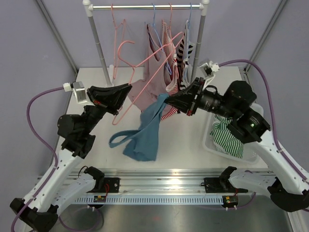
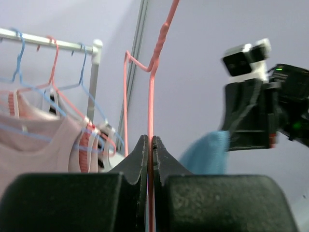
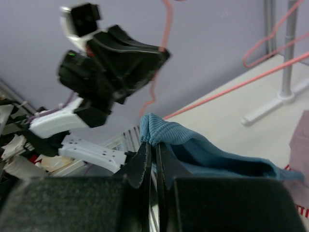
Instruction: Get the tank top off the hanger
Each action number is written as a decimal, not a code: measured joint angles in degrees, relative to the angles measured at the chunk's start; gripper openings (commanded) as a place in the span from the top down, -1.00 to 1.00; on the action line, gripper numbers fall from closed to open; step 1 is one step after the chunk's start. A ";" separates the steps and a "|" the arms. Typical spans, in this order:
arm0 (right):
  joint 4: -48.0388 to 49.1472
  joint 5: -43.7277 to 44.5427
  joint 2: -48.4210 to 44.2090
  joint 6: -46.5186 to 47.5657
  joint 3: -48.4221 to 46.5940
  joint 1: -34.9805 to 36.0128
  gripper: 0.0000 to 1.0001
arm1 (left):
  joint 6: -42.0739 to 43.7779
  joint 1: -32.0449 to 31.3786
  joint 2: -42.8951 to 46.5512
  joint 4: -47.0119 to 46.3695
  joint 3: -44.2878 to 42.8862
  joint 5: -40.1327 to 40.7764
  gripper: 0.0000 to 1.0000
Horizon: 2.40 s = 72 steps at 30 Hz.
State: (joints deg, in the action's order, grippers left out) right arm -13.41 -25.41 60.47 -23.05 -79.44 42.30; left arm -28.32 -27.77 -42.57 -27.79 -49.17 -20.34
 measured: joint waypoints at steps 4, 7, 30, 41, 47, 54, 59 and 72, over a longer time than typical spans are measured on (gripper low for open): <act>-1.29 -3.48 -2.10 -0.11 -4.92 0.00 1.00 | 1.64 -1.03 -4.85 -9.79 -0.31 4.09 1.00; -1.05 -4.55 -3.96 -0.35 -2.58 0.00 1.00 | 3.19 -1.09 -4.70 -10.86 -0.79 8.26 1.00; -6.03 8.92 4.50 -1.81 9.51 5.07 1.00 | 7.17 -1.27 -11.78 33.03 -21.55 28.11 1.00; -6.19 10.56 8.28 0.90 -1.51 5.60 1.00 | 7.39 -1.27 -17.31 42.97 -32.06 31.76 1.00; -5.35 13.38 3.82 -0.26 16.09 5.70 0.79 | 7.39 -1.27 -20.72 46.42 -35.15 32.33 1.00; -8.83 14.84 2.10 -3.43 28.94 5.77 -0.99 | 7.28 -1.27 -25.05 49.81 -37.66 32.81 1.00; -9.27 17.49 -3.58 -3.34 28.89 5.79 -0.99 | 6.67 -1.05 -28.15 51.60 -41.13 32.83 1.00; -10.73 21.51 -12.20 -3.37 32.72 5.81 -0.99 | 4.46 6.49 -46.03 55.06 -62.51 29.77 1.00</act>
State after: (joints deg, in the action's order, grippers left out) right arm -24.14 -3.90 48.27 -26.41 -46.72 48.12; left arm -23.86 -21.28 -88.60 27.27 -111.68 9.43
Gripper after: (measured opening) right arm 0.993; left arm 0.023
